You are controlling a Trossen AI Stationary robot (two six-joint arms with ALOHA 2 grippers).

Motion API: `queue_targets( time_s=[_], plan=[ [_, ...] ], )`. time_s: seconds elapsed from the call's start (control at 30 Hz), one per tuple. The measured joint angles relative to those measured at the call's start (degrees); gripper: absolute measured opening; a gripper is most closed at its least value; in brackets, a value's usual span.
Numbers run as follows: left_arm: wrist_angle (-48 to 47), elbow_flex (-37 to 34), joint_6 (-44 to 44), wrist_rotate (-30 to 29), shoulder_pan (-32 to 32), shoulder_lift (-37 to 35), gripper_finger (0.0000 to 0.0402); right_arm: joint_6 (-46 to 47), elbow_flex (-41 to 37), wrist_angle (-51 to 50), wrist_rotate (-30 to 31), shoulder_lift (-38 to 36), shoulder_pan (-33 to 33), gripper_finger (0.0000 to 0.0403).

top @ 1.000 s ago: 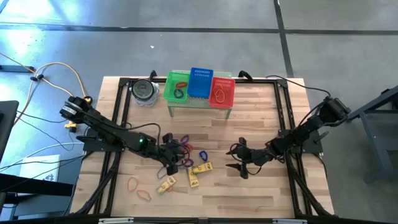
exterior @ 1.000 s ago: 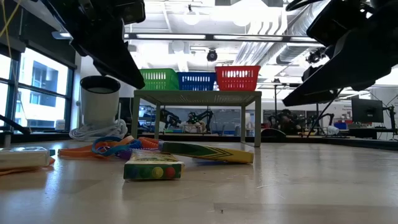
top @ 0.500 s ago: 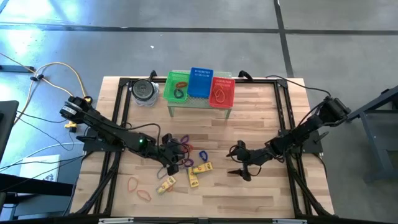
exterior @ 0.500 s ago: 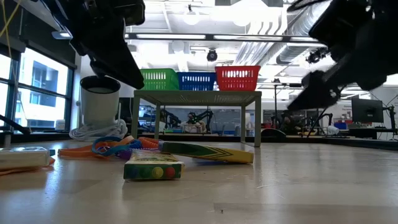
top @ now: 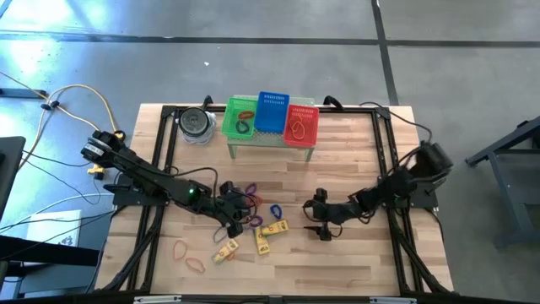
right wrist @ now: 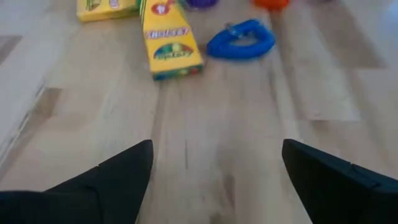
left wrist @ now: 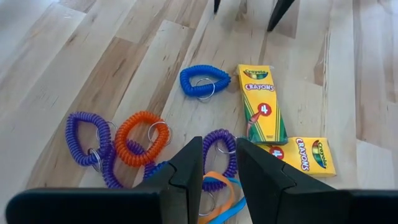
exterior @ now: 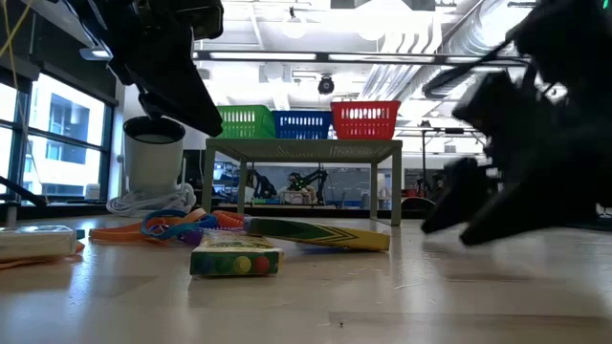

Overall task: Pick & Place Office Desk Supplies
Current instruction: Put the yellow crayon box into the blue bin on the shelf

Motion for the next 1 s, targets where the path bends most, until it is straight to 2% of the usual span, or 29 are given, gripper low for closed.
queue_targets(
  time_s=[0.2,0.37,0.67,0.8,1.0],
  plan=[
    [0.0,0.0,0.0,0.0,0.0,0.0,0.0093,-1.9,0.1,14.3,-1.6,9.5,-2.1,0.0337],
    [0.2,0.0,0.0,0.0,-0.7,0.0,0.0093,-5.4,1.7,21.5,-4.6,14.3,-3.6,0.0334],
    [0.2,0.0,0.0,-0.1,-0.7,0.0,0.0093,-7.5,7.4,16.1,-9.0,15.0,-5.0,0.0325],
    [0.2,0.0,0.0,-0.1,-0.7,0.0,0.0093,-7.5,9.7,12.1,-9.7,15.0,-5.0,0.0325],
    [0.2,0.0,0.0,0.0,-0.7,0.0,0.0093,-5.5,9.8,11.3,-9.4,15.0,-4.8,0.0325]
  ],
)
